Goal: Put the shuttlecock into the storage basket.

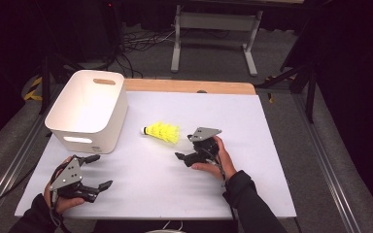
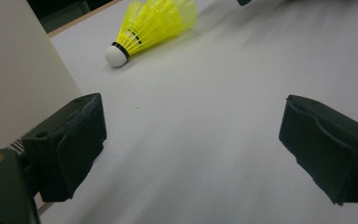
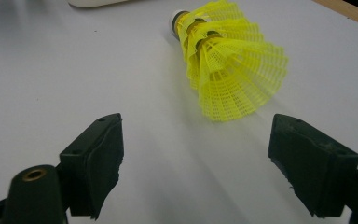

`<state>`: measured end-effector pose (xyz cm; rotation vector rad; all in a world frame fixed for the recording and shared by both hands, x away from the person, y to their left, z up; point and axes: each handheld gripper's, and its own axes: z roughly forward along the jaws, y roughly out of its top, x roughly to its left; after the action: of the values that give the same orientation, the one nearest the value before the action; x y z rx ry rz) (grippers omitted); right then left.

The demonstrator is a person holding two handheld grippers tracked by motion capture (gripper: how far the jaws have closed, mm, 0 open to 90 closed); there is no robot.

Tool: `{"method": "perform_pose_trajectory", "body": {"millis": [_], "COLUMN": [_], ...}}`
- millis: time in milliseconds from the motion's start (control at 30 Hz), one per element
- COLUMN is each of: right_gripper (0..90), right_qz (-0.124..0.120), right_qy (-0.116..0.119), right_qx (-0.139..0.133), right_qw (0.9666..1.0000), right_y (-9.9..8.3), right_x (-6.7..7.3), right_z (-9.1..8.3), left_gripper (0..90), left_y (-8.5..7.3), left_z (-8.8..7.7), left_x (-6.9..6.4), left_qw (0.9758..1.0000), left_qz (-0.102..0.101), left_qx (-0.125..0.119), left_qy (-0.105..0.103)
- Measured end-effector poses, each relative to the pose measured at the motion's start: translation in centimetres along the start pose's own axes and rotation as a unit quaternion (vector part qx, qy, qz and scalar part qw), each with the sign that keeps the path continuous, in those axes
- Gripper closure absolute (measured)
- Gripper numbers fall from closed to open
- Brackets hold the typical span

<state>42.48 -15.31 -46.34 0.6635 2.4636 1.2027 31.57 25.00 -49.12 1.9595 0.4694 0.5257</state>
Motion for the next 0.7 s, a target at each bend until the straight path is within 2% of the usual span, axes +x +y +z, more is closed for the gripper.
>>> {"method": "perform_pose_trajectory", "body": {"millis": [233,333,400,433,633,700], "right_gripper": [24.4,25.4,25.6,26.0,29.4,30.4], "right_qz": [0.006,0.008,0.014,0.02,0.033,0.034], "right_qy": [0.017,0.014,0.02,0.018,0.022,0.014], "right_qx": [0.024,0.032,0.035,0.042,0.042,0.043], "right_qw": [0.9995,0.9994,0.9991,0.9988,0.9983,0.9984], "right_y": [1.8,2.1,2.3,2.6,3.2,3.4], "right_x": [0.1,0.1,0.1,0.0,0.1,0.2], "right_z": [3.2,4.0,4.7,5.5,6.8,7.4], "left_gripper": [8.2,8.2,8.2,8.2,8.3,8.3], "left_y": [0.0,0.0,0.0,0.0,0.0,0.0], "left_z": [0.0,0.0,0.0,0.0,0.0,0.0], "left_x": [0.0,0.0,0.0,0.0,-0.1,-0.1], "left_qw": [1.0,1.0,1.0,1.0,1.0,1.0], "left_qz": [0.001,0.004,0.003,0.004,0.004,0.005], "left_qx": [0.0,0.001,0.0,-0.001,-0.002,-0.001], "left_qy": [-0.003,-0.003,-0.003,-0.003,-0.004,-0.006]}}
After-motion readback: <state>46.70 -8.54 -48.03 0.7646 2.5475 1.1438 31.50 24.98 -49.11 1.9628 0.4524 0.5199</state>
